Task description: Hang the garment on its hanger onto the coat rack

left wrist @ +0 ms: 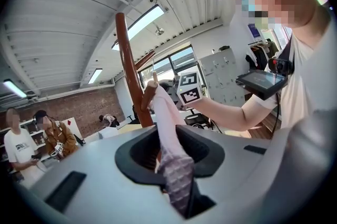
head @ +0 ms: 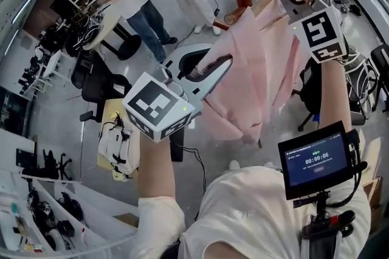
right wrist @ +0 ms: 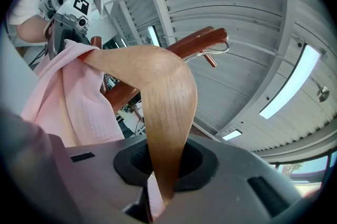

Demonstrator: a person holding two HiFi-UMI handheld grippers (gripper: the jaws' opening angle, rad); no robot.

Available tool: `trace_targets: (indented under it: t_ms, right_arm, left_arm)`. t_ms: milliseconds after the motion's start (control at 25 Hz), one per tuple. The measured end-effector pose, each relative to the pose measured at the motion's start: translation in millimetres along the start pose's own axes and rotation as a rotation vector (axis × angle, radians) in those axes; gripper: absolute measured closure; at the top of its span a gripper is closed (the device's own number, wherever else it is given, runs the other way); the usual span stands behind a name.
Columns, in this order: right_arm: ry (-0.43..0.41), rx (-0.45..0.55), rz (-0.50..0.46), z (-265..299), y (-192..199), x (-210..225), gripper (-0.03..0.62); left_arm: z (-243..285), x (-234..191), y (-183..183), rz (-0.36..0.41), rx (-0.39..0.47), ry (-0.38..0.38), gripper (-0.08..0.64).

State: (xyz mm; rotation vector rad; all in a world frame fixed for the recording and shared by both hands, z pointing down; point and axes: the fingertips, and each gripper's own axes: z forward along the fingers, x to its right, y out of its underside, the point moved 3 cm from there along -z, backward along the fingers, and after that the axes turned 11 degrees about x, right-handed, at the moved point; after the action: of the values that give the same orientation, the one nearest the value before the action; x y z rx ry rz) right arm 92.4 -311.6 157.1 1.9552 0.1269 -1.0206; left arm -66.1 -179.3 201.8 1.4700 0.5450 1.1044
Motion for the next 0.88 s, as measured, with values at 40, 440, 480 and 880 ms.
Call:
trace_targets:
  t_ms: [40,440,480,880]
  right_arm:
    - [-0.005,0.001,0.003,1,1,-2,0.532]
    - [-0.044,0.002,0.021,8,4,-22,0.531]
    - [-0.046,0.003,0.020,9,3,-23,0.531]
    - [-0.081,0.022,0.009,13,0,-33,0.531]
  left_arm:
    - [-1,0,2,-0.004,-0.003,-0.004,0.466]
    - [-11,4,13,-0.037,-0.022,-0.030,0.466]
    - [-12,5,14,-0.042,-0.022,-0.031,0.466]
    - [-18,15,19,-0.075,-0.024,-0.045,0.466]
